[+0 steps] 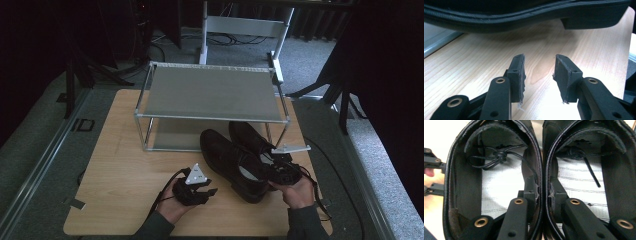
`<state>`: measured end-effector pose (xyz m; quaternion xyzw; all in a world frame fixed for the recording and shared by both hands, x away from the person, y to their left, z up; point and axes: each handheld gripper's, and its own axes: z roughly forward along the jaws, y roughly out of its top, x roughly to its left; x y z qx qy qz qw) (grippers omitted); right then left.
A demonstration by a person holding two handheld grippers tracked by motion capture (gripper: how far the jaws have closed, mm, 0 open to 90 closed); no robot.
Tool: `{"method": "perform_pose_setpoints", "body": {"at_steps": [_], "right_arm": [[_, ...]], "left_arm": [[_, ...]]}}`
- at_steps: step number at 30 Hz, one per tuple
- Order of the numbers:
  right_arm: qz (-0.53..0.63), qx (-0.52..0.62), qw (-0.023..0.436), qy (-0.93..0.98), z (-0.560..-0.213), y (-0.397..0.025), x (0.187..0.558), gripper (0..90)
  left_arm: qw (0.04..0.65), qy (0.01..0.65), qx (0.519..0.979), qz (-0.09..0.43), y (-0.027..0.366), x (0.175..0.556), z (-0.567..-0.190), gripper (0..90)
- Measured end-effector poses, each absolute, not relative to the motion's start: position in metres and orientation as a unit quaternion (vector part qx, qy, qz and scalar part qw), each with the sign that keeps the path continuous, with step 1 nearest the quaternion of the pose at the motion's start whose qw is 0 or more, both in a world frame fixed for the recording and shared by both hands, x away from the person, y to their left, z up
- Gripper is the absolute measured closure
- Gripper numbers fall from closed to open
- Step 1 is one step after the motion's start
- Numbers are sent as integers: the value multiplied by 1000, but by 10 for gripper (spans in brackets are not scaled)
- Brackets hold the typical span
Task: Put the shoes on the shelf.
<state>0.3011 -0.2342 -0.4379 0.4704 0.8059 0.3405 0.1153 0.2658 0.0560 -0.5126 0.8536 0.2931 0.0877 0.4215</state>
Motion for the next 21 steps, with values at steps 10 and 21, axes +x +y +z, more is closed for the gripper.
{"method": "perform_pose_setpoints", "body": {"at_steps": [10,21], "right_arm": [[335,486,121,798,-446,-219,325,795],[341,487,118,795,-445,-198,343,795]], "left_arm": [[425,301,849,89,61,268,-512,606],[428,304,846,90,65,269,-510,605]]}}
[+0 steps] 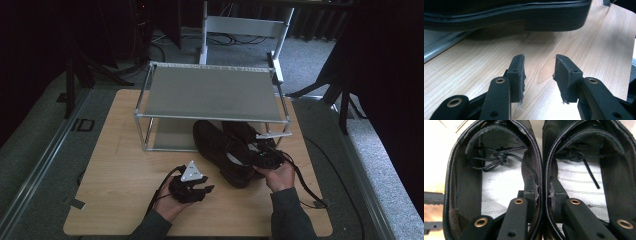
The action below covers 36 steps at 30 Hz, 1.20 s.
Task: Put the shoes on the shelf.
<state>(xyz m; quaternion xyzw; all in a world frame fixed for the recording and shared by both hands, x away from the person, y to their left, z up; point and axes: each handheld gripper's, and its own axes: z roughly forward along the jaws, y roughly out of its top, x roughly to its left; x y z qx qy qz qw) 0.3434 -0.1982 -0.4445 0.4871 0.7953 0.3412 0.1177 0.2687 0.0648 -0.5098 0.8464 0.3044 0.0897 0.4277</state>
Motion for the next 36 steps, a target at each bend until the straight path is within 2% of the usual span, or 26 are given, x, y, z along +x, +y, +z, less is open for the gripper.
{"method": "perform_pose_setpoints", "body": {"at_steps": [11,20,23,31,36], "right_arm": [[335,505,132,784,-448,-183,361,794],[350,524,119,767,-452,-174,370,793],[346,524,136,766,-452,-164,373,793],[364,555,141,734,-459,-157,380,792],[361,569,173,719,-466,-148,384,791]], "left_arm": [[428,311,844,90,66,270,-511,606],[433,320,837,94,67,274,-505,602],[436,320,836,97,64,277,-503,600],[432,314,839,106,51,286,-500,577],[421,336,834,124,41,303,-506,553]]}}
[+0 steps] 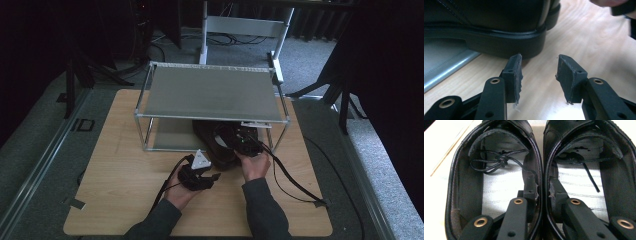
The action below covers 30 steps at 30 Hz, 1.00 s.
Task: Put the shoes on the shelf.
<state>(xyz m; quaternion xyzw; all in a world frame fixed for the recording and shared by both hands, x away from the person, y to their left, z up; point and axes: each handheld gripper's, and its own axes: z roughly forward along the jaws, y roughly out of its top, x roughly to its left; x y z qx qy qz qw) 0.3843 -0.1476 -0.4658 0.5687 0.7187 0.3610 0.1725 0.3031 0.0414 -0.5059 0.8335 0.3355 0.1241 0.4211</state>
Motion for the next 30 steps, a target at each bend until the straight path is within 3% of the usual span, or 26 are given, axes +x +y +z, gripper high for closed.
{"method": "perform_pose_setpoints", "body": {"at_steps": [18,30], "right_arm": [[380,588,240,673,-486,-128,395,791],[388,593,273,651,-493,-126,403,791]], "left_arm": [[414,395,806,150,39,352,-521,573],[418,390,803,168,34,368,-528,574]]}}
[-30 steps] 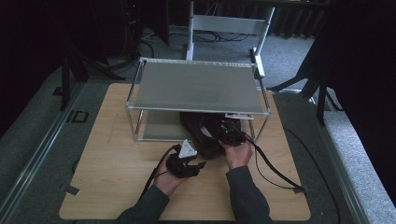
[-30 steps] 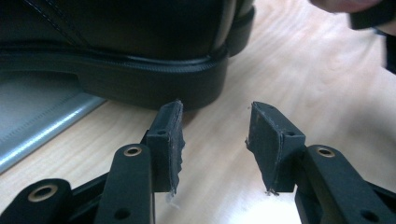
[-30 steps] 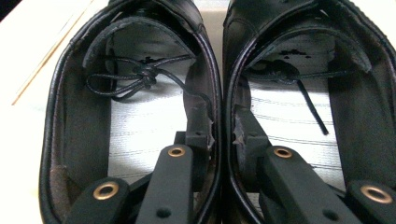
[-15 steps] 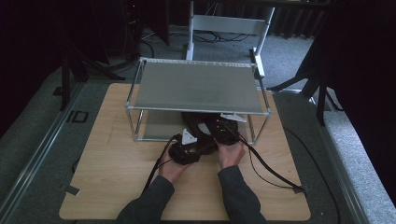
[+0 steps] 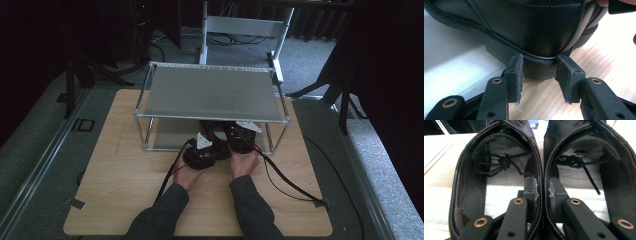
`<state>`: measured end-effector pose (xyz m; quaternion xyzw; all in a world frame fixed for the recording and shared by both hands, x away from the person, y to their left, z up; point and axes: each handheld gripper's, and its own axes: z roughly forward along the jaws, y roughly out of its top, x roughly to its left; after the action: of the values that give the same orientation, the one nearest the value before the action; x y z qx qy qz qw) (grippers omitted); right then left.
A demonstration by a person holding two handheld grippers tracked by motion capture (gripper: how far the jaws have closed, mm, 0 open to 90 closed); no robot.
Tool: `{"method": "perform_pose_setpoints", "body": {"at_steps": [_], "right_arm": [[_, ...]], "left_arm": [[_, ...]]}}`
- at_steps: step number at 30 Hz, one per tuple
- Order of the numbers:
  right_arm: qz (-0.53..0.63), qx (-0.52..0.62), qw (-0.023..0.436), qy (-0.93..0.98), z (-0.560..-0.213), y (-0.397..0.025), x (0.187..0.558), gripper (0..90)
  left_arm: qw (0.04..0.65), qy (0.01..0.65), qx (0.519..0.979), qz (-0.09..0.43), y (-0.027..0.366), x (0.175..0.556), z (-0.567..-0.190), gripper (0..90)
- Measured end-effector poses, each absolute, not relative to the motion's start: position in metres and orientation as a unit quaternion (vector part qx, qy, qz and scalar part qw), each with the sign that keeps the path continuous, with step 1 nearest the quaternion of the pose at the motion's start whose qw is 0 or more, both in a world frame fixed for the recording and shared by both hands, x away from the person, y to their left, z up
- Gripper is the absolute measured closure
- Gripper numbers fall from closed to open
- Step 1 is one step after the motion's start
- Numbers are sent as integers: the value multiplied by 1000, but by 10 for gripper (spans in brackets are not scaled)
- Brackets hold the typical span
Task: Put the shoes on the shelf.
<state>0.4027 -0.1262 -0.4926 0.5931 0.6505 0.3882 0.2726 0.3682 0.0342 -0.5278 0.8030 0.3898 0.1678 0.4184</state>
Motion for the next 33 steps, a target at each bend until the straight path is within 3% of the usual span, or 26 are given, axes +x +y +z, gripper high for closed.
{"method": "perform_pose_setpoints", "body": {"at_steps": [18,23,24,33], "right_arm": [[397,595,308,627,-501,-122,407,783],[425,577,331,613,-505,-119,410,604],[437,568,336,612,-505,-119,410,509],[456,520,345,635,-494,-122,395,457]], "left_arm": [[419,370,811,172,36,382,-533,593],[422,367,813,164,42,393,-535,589],[419,369,814,163,41,394,-535,580],[405,361,822,171,42,394,-535,554]]}}
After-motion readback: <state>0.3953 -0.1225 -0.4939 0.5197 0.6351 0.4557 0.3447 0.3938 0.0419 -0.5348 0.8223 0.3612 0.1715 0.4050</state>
